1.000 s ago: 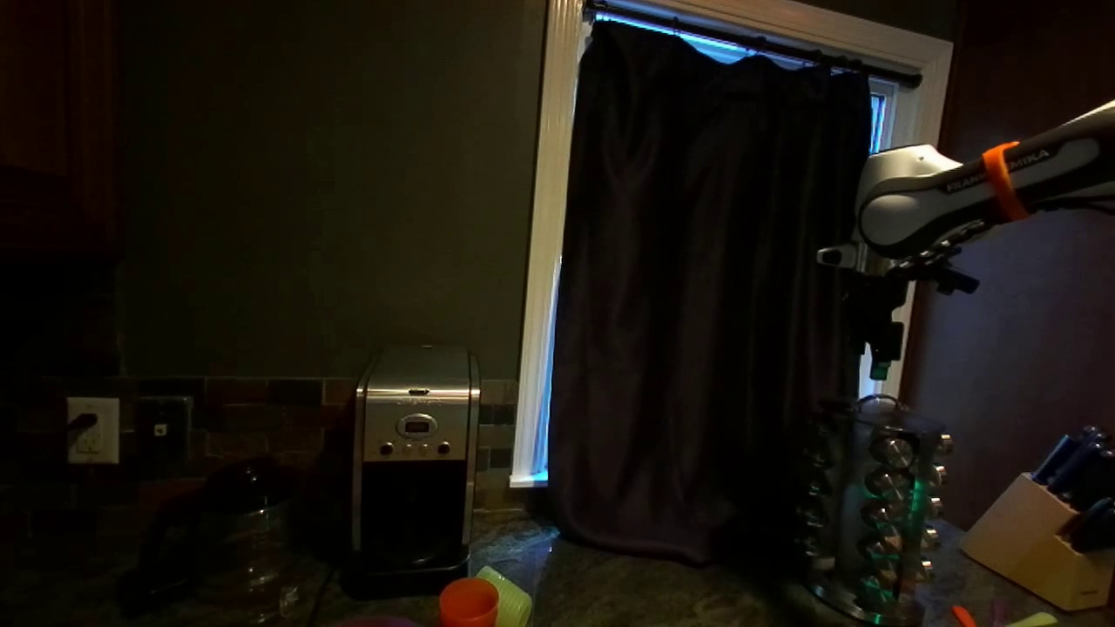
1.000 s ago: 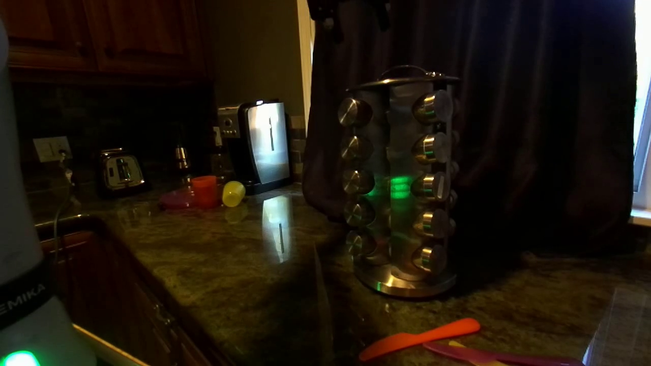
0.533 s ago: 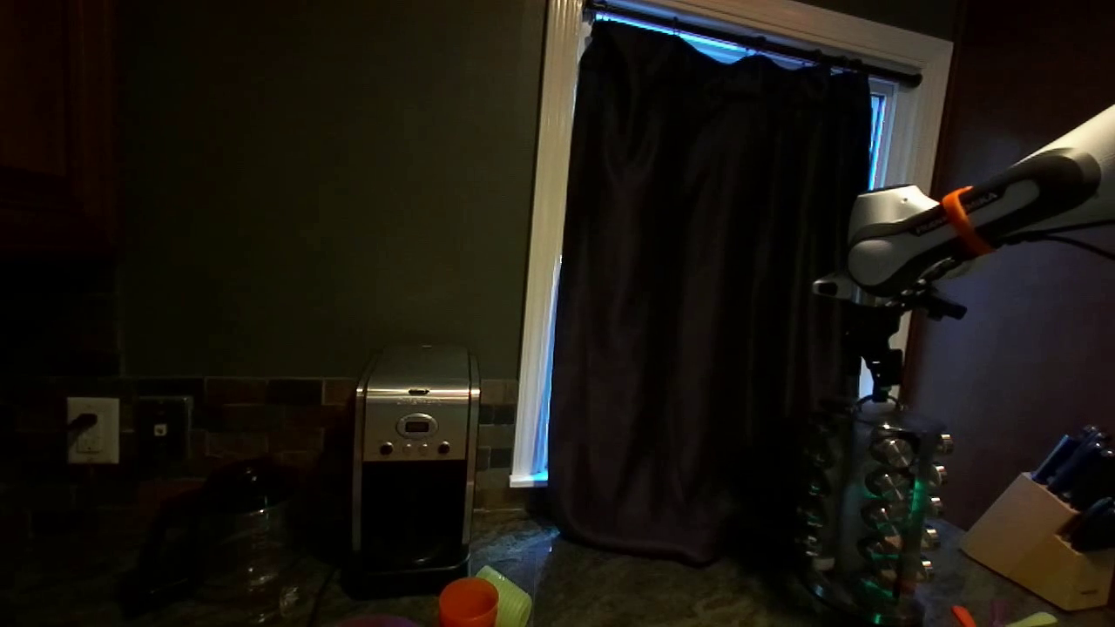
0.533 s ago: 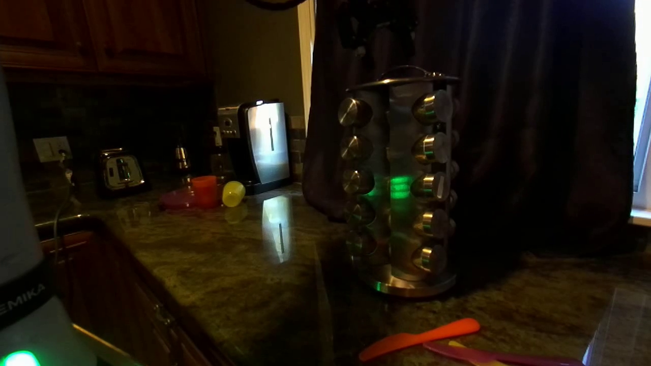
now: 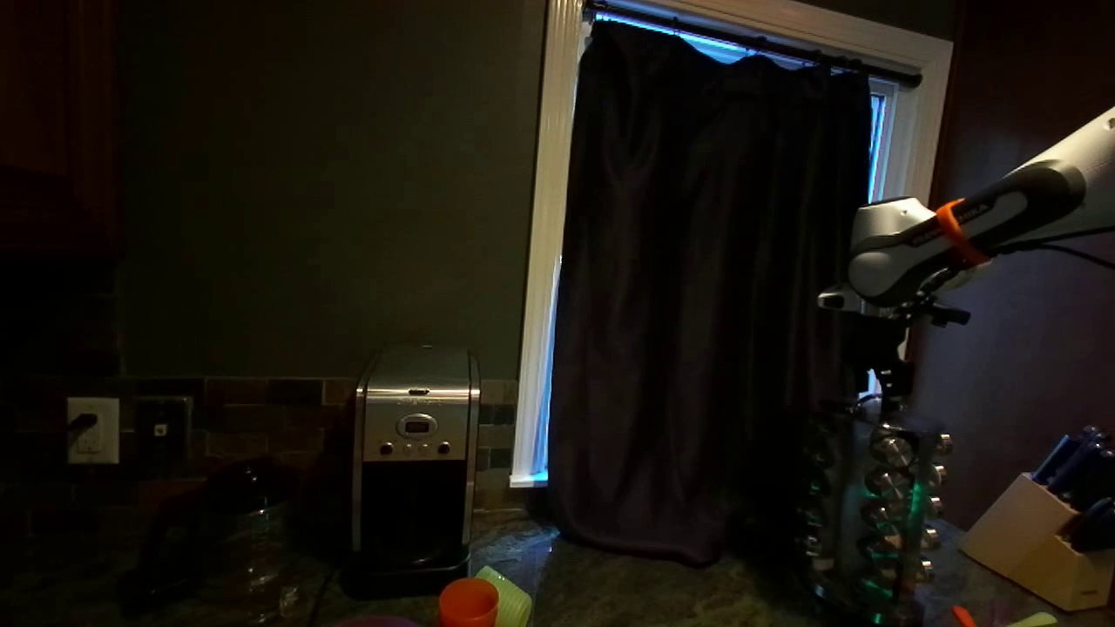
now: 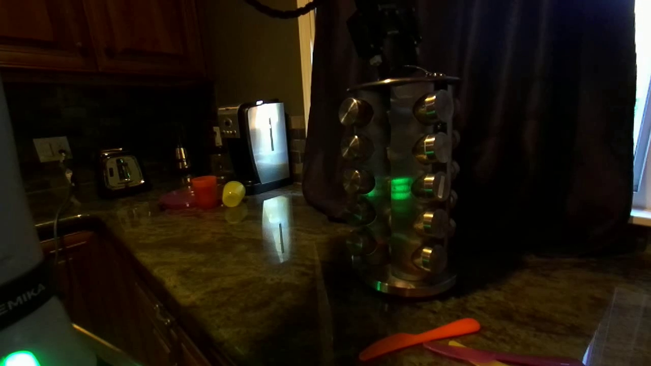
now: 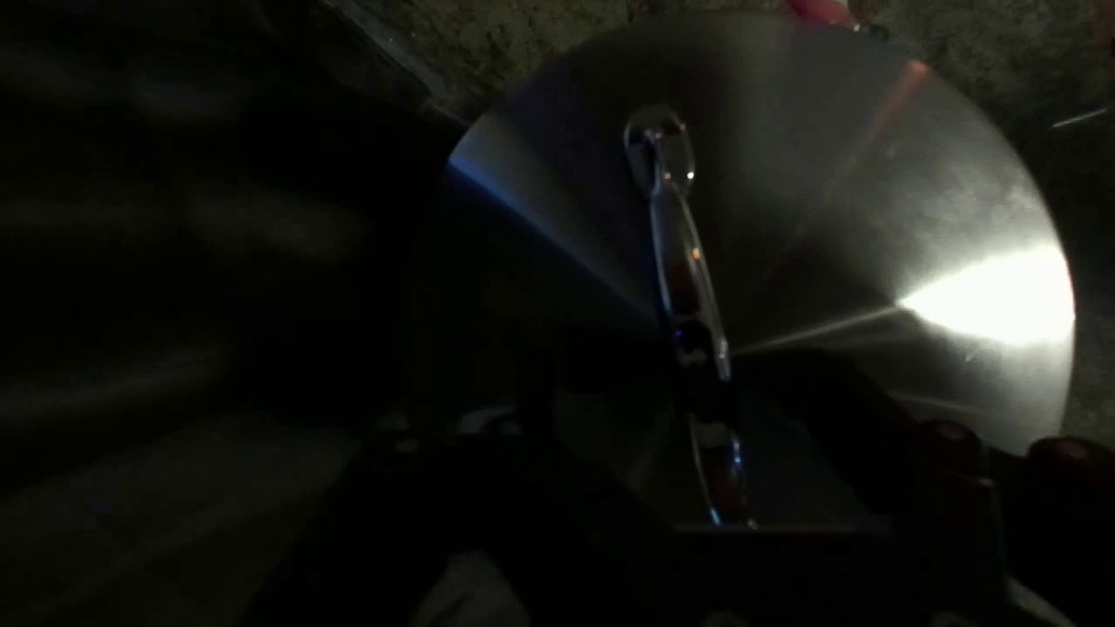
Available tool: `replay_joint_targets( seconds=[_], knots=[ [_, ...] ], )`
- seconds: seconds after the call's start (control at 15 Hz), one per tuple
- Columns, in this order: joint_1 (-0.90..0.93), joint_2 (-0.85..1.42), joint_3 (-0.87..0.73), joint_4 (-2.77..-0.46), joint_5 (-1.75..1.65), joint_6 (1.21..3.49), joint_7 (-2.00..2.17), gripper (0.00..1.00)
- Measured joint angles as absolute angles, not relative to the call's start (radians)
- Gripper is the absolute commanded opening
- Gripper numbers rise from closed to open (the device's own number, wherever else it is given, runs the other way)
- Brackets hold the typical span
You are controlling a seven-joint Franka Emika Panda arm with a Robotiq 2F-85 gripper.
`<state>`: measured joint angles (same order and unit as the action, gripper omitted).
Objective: Move the seasoning rack to the left
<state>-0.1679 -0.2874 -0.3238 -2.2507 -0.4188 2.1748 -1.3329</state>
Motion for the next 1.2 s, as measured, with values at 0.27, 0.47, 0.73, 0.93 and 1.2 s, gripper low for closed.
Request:
replay_joint_targets(
  seconds=[0.27, 0.47, 0.73, 0.93, 1.2],
  knots=[
    [-0.170, -0.295, -0.317, -2.252, -0.418, 2.173, -1.374, 0.14],
    [-0.170, -0.297, -0.314, -2.253, -0.418, 2.164, -1.400, 0.01],
    [-0.171, -0.298, -0.312, -2.254, -0.418, 2.161, -1.416, 0.05],
    [-0.174, -0.298, -0.310, -2.254, -0.418, 2.161, -1.418, 0.05],
    [-0.176, -0.299, -0.310, -2.254, -0.413, 2.158, -1.421, 0.42]
  ],
)
